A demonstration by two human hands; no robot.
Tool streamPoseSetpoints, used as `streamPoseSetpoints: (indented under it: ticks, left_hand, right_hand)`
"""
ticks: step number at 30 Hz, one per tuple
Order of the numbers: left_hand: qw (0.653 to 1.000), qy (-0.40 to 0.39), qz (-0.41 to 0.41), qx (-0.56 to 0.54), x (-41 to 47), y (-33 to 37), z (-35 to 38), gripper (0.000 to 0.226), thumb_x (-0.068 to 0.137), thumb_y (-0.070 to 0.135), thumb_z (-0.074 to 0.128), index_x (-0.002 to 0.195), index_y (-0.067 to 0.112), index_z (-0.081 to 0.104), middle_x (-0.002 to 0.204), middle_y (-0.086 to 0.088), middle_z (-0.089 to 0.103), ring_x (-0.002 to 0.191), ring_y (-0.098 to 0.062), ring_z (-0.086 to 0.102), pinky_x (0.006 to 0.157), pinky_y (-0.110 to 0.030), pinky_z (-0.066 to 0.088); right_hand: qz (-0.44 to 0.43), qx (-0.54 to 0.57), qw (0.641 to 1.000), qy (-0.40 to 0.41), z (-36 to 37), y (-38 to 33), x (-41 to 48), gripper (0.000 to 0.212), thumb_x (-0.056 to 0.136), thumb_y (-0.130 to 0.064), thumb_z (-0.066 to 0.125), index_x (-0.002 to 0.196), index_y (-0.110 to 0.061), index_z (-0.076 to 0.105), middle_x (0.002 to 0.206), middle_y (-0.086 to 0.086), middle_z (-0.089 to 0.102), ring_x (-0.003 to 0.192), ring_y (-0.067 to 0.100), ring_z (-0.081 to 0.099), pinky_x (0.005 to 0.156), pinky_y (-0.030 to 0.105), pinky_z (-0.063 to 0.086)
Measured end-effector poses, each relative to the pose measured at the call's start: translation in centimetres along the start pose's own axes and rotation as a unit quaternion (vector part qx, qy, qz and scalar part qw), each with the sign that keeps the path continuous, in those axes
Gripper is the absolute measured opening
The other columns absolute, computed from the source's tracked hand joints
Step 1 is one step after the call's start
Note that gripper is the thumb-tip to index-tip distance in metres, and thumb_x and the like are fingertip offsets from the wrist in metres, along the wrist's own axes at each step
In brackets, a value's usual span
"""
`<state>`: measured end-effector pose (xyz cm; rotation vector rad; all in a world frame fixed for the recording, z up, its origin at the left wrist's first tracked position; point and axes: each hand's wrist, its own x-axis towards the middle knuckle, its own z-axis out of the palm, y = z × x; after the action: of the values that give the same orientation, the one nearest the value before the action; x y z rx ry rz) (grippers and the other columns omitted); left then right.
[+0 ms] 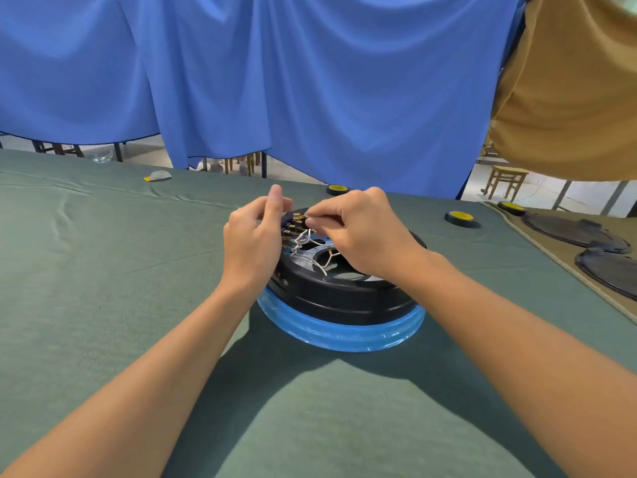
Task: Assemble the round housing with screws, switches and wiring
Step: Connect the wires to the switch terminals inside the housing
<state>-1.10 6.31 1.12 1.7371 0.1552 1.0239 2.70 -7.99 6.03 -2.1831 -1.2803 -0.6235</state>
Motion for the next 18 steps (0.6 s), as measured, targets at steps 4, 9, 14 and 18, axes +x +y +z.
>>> streamPoseSetpoints:
  ticks: [4,9,14,18]
  left_hand:
    - [0.991,-0.027,-0.121,-0.050,0.3,-1.5,-0.1,0.037,0.090,0.052,0.046,0.092,0.026,0.073,0.100,0.002,0.072,0.105,-0.021,0.065,0.100,-0.048,0.047]
    - [0.979,-0.049,-0.176,-0.085,0.2,-1.8,-0.1,0.033,0.079,0.053,0.051,0.072,0.030,0.074,0.100,-0.012,0.074,0.108,-0.032,0.063,0.104,-0.054,0.041]
    - [0.976,-0.044,-0.194,-0.086,-0.2,-1.5,-0.1,0.055,0.074,0.043,0.052,0.121,0.021,0.069,0.116,-0.003,0.070,0.115,-0.026,0.060,0.107,-0.052,0.040]
    - [0.977,-0.035,-0.196,-0.080,-0.1,-1.8,0.0,0.041,0.087,0.017,0.052,0.126,0.018,0.065,0.111,0.000,0.070,0.105,-0.023,0.064,0.100,-0.050,0.047]
  right_hand:
    - [0.063,0.029,0.996,-0.053,0.7,1.0,1.0,0.016,0.093,-0.019,0.062,0.095,-0.012,0.076,0.066,-0.001,0.068,0.057,0.006,0.054,0.061,0.019,0.039]
    - [0.111,0.046,0.990,-0.075,1.4,1.3,2.6,0.019,0.096,-0.021,0.059,0.109,-0.020,0.073,0.071,-0.008,0.058,0.068,0.005,0.050,0.068,0.021,0.042]
    - [0.140,-0.003,0.988,-0.066,2.5,0.9,3.6,0.020,0.095,-0.026,0.057,0.103,-0.021,0.075,0.087,-0.002,0.062,0.096,0.022,0.058,0.082,0.032,0.048]
    - [0.173,-0.035,0.981,-0.082,3.5,1.0,2.8,0.024,0.088,-0.015,0.054,0.089,-0.017,0.078,0.092,0.006,0.071,0.086,0.025,0.061,0.076,0.038,0.055]
